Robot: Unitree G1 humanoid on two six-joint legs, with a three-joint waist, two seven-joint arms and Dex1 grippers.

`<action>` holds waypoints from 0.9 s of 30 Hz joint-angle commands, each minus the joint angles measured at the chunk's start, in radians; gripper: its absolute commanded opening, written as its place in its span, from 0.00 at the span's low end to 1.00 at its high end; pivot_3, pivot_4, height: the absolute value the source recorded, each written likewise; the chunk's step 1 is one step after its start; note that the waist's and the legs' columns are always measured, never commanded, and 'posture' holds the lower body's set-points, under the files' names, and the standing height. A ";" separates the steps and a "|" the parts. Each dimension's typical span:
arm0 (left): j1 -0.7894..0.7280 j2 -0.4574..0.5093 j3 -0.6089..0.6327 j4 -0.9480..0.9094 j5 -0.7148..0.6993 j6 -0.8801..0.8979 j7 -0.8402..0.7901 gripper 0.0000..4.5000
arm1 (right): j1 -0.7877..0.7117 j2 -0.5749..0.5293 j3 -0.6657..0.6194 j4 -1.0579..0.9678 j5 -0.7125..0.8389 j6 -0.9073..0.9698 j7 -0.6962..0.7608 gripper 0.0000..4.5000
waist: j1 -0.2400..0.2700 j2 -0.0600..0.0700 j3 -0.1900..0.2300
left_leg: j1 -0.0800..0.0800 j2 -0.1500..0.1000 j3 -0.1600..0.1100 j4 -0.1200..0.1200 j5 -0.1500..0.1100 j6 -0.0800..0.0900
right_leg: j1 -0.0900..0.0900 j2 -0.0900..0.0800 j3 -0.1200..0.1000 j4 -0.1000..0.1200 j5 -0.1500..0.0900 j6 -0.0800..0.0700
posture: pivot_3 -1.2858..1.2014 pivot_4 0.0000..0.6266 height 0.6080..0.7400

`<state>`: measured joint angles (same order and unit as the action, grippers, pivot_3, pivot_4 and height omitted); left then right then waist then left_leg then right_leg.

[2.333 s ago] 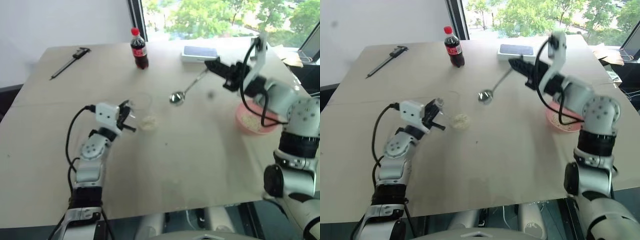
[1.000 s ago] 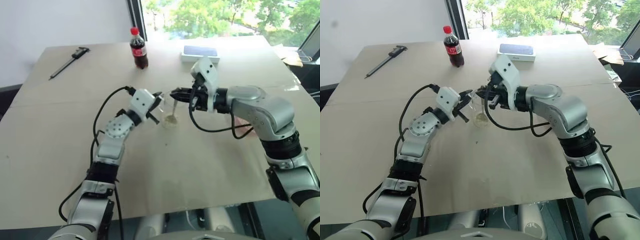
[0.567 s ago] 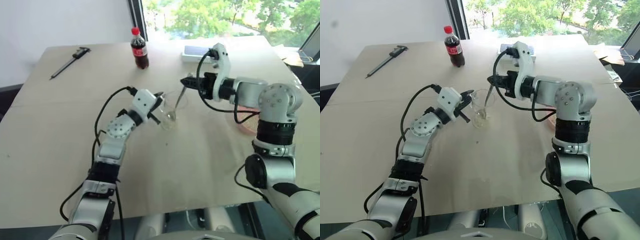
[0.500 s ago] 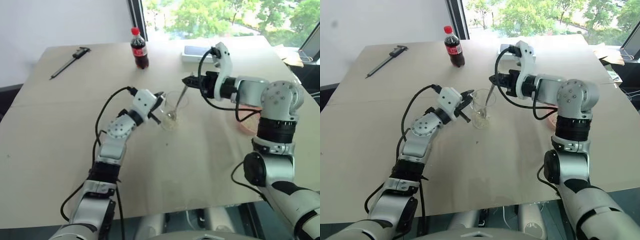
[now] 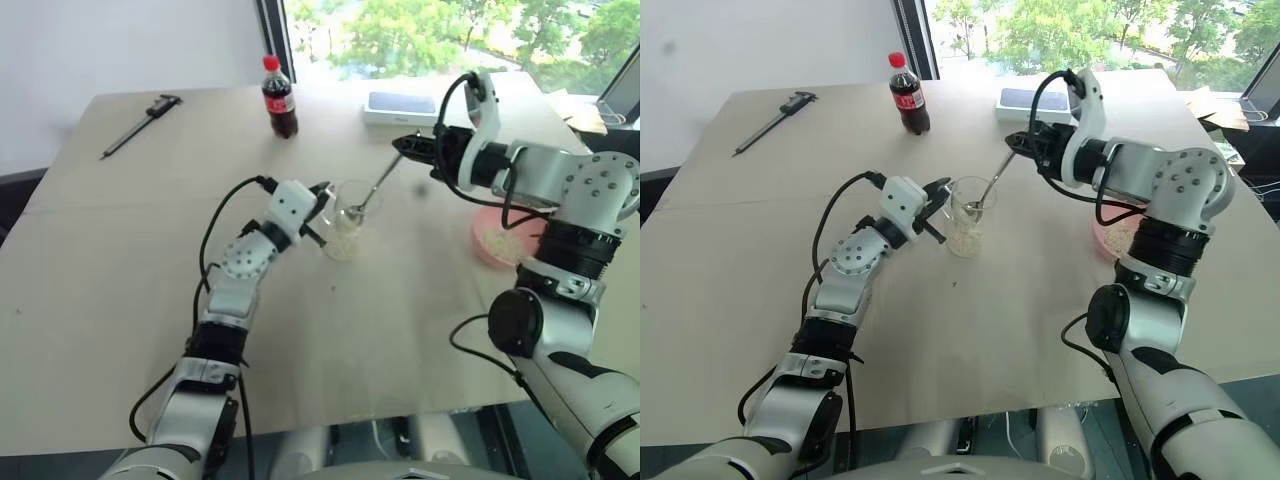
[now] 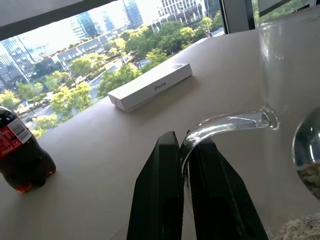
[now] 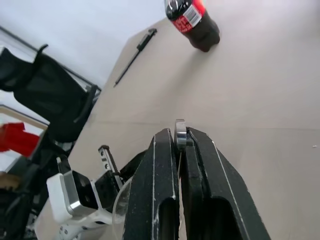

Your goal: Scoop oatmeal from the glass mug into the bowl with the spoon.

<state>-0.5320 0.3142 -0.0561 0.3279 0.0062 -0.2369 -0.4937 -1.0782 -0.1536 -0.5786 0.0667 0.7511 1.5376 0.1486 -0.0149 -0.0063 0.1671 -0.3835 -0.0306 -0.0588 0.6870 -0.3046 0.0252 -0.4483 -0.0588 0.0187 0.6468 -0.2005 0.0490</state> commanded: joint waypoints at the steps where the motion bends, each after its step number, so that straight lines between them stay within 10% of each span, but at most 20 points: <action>1: -0.006 0.003 0.011 0.027 0.006 -0.030 0.021 0.00 | -0.034 -0.016 -0.043 -0.019 0.007 -0.002 -0.025 0.00 | 0.000 0.000 0.000 | 0.000 0.000 0.000 0.000 0.000 0.000 | 0.000 0.000 0.000 0.000 0.000 0.000 | 0.52 0.24 1.00; 27: -0.152 -0.101 0.023 0.332 0.022 -0.258 0.147 0.00 | -0.127 0.039 -0.422 0.018 -0.019 0.077 -0.280 0.00 | 0.002 0.000 -0.001 | 0.000 -0.001 0.000 0.000 0.000 0.001 | 0.000 -0.002 0.000 0.002 0.000 0.000 | 0.52 0.24 1.00</action>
<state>-0.6663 0.2126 -0.0488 0.6470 0.0235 -0.4565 -0.3731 -1.1733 -0.1120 -0.9678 0.0984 0.7348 1.6081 -0.0872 -0.0129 -0.0060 0.1663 -0.3835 -0.0320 -0.0583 0.6872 -0.3044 0.0259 -0.4482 -0.0606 0.0187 0.6485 -0.2006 0.0490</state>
